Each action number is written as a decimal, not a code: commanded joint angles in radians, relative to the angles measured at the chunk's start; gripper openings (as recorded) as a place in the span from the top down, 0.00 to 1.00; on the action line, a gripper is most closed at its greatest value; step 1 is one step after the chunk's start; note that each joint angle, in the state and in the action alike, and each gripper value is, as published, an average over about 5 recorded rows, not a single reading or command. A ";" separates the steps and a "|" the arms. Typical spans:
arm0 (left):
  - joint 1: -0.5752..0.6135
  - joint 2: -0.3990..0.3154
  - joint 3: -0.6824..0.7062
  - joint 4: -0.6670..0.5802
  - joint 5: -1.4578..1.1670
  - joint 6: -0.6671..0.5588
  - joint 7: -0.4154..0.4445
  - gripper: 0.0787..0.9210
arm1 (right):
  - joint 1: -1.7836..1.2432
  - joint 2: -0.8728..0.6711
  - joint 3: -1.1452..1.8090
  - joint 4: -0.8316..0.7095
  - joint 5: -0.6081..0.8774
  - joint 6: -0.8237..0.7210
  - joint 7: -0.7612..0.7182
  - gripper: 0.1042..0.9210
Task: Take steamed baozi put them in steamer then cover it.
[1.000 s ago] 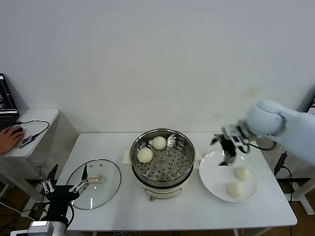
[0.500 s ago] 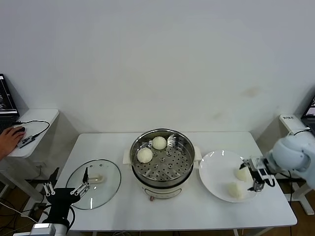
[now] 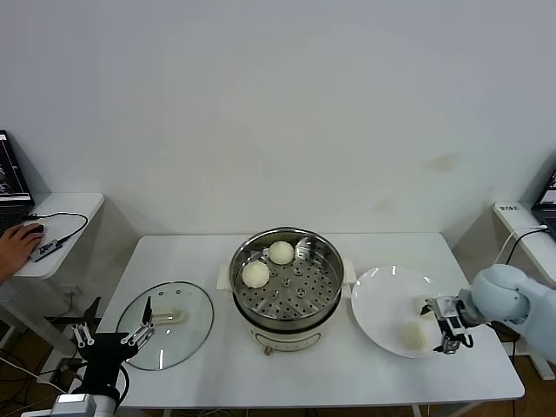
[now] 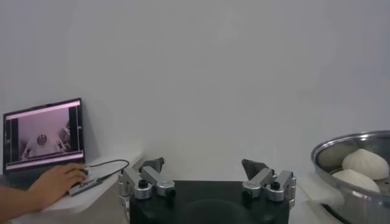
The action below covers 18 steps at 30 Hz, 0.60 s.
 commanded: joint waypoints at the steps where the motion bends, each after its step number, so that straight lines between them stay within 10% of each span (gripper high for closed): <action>1: -0.003 -0.003 -0.003 0.006 0.000 0.001 0.000 0.12 | -0.069 0.068 0.037 -0.071 -0.024 0.005 0.017 0.12; 18: -0.011 -0.003 -0.004 0.013 -0.003 0.002 0.000 0.12 | -0.030 0.117 0.006 -0.129 -0.020 -0.002 0.001 0.31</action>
